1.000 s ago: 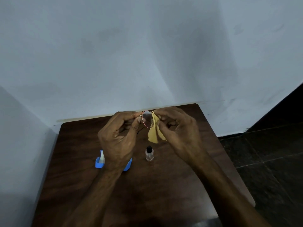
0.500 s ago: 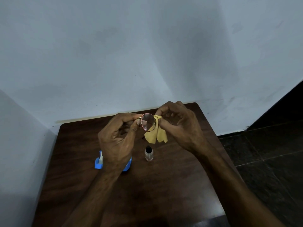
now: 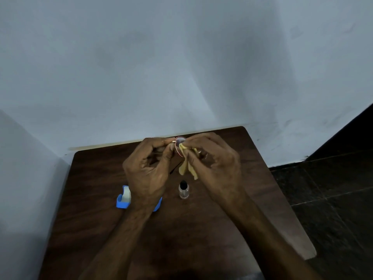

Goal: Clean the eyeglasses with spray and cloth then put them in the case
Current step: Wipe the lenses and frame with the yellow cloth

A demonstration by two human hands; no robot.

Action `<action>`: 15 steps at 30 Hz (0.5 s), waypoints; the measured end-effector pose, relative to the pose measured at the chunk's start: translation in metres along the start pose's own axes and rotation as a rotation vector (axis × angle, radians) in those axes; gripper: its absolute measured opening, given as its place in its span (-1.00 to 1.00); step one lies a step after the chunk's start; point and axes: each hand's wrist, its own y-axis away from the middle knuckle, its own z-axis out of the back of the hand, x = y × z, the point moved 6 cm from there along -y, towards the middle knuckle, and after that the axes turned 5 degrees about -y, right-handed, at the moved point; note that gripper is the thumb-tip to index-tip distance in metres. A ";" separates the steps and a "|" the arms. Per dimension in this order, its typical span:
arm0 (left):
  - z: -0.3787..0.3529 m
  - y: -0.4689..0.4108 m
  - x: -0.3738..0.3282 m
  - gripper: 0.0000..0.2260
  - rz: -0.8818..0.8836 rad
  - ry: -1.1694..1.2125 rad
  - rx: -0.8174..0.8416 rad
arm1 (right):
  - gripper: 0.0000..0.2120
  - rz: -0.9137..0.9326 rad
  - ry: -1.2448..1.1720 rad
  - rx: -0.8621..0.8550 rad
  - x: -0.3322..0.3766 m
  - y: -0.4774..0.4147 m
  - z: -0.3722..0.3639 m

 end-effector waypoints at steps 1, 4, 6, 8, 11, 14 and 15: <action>-0.001 0.001 -0.002 -0.91 -0.023 -0.021 -0.012 | -0.85 -0.016 0.018 -0.005 -0.005 -0.005 0.002; -0.004 0.000 -0.008 -0.87 -0.043 -0.010 -0.005 | -0.86 -0.021 0.014 -0.026 -0.009 -0.013 0.002; -0.005 -0.001 -0.009 -0.84 -0.043 -0.001 0.009 | -0.83 -0.014 0.040 -0.032 -0.004 -0.008 -0.002; -0.006 -0.001 -0.009 -0.82 -0.027 0.000 0.020 | -0.80 0.015 0.053 -0.056 0.004 0.007 -0.005; -0.006 0.001 -0.009 -0.81 -0.027 -0.001 0.035 | -0.76 0.096 0.020 -0.080 0.011 0.027 -0.007; -0.007 0.005 -0.006 -0.82 -0.042 -0.030 0.056 | -0.79 -0.026 -0.012 -0.064 -0.006 0.017 -0.005; -0.008 0.006 -0.005 -0.82 -0.046 -0.033 0.060 | -0.81 -0.073 -0.031 -0.059 -0.011 0.012 -0.004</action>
